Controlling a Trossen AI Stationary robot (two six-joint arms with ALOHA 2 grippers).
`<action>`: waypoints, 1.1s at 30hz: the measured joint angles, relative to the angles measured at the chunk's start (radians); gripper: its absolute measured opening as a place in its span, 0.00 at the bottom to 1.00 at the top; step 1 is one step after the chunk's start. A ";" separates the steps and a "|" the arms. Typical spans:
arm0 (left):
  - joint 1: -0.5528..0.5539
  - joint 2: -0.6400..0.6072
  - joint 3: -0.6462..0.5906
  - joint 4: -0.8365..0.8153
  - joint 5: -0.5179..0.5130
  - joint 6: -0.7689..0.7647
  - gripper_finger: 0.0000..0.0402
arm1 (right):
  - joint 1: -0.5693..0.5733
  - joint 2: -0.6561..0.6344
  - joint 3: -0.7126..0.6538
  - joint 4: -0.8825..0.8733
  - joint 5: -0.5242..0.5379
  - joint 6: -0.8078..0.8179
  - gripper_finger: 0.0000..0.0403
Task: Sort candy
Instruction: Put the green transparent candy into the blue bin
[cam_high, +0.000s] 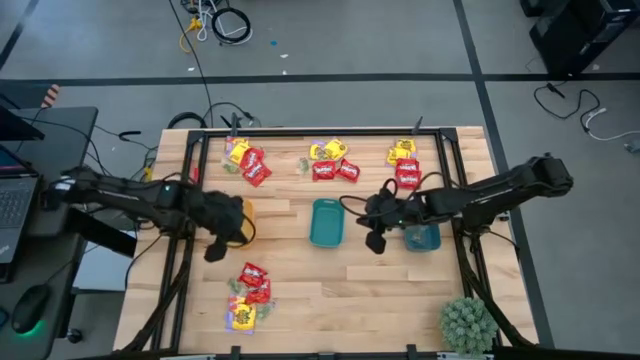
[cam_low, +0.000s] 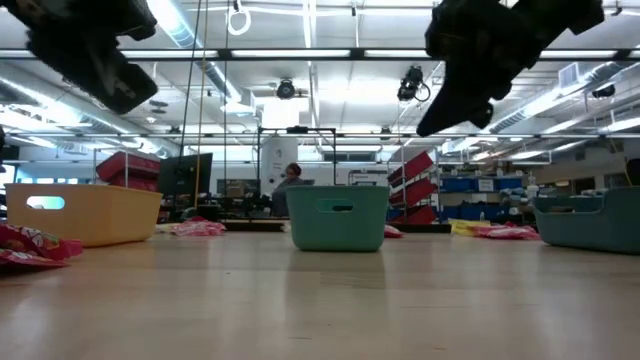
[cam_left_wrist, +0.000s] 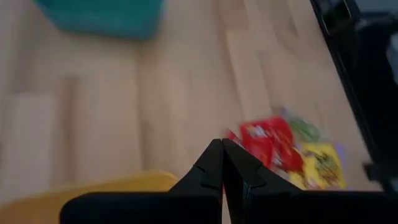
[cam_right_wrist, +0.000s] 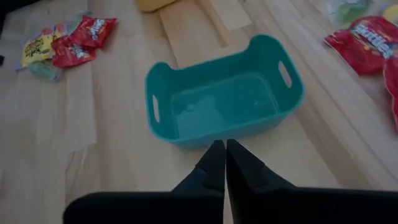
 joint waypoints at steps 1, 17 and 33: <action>-0.025 0.012 0.004 -0.009 0.000 -0.019 0.01 | -0.001 0.009 0.000 0.013 -0.003 -0.008 0.00; -0.359 0.255 0.006 -0.038 0.021 -0.271 0.06 | -0.002 0.034 0.000 0.070 -0.007 -0.045 0.05; -0.455 0.499 0.006 -0.029 -0.001 -0.419 0.34 | 0.027 0.034 0.000 0.068 -0.007 -0.045 0.09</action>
